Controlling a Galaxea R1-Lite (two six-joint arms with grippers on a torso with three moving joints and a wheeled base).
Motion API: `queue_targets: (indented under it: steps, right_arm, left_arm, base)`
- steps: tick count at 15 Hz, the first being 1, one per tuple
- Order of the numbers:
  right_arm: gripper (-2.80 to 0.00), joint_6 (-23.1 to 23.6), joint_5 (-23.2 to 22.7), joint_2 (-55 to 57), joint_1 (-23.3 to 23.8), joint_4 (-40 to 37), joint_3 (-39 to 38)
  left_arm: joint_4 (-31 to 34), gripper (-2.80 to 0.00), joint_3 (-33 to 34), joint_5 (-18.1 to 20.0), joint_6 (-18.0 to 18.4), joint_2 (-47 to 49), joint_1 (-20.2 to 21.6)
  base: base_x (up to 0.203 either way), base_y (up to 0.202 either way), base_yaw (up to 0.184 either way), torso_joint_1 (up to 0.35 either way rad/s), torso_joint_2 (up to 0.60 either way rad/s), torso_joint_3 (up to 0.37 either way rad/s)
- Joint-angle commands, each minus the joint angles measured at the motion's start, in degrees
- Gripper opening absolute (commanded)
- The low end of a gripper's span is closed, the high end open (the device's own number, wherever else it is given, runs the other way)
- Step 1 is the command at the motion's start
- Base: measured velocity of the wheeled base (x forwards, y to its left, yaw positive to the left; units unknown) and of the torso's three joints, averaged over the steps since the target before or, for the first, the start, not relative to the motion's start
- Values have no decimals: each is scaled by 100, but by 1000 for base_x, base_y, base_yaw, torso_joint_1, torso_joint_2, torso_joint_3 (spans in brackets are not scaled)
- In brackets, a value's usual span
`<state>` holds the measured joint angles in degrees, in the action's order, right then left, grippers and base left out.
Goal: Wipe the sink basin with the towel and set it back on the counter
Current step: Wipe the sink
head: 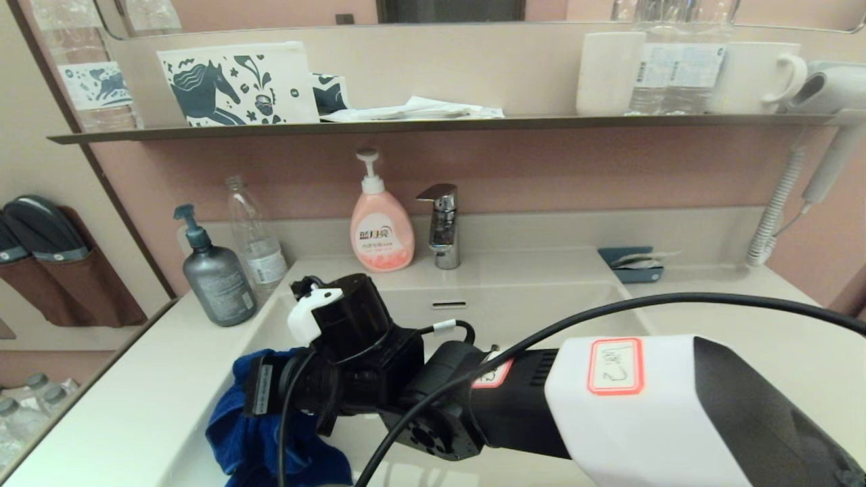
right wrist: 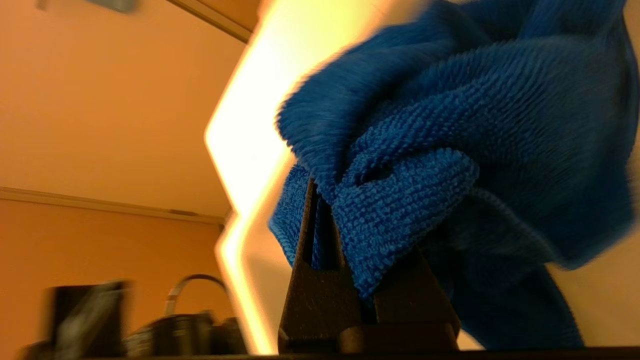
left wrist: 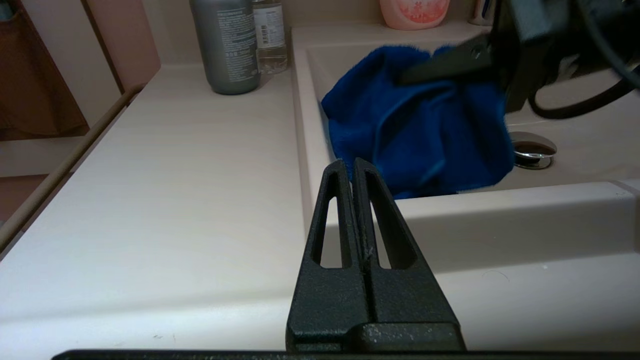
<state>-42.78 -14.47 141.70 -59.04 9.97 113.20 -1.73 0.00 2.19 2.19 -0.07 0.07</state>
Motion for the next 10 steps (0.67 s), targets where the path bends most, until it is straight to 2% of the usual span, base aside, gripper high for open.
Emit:
queue_targets:
  steps: [1,5,7,8,10]
  right_arm:
    - [-280,-12,-4,455,-28,22,0]
    - [-280,31,23,755,93,-119,-1]
    - [-280,243,73,689,140,-760,-6]
    - [-280,266,278,648,166,-1057,-8]
    - [-280,241,1008,616,176,-1578,-49]
  left_arm:
    - [-3,-280,0,1,0,7,1]
    - [-3,-280,0,1,0,7,1]
    - [-3,-280,0,1,0,7,1]
    - [-3,-280,0,1,0,7,1]
    - [-3,-280,0,1,0,7,1]
  base:
    - [0,0,0,0,0,0]
    - [0,0,0,0,0,0]
    - [0,0,0,0,0,0]
    - [0,0,0,0,0,0]
    - [0,0,0,0,0,0]
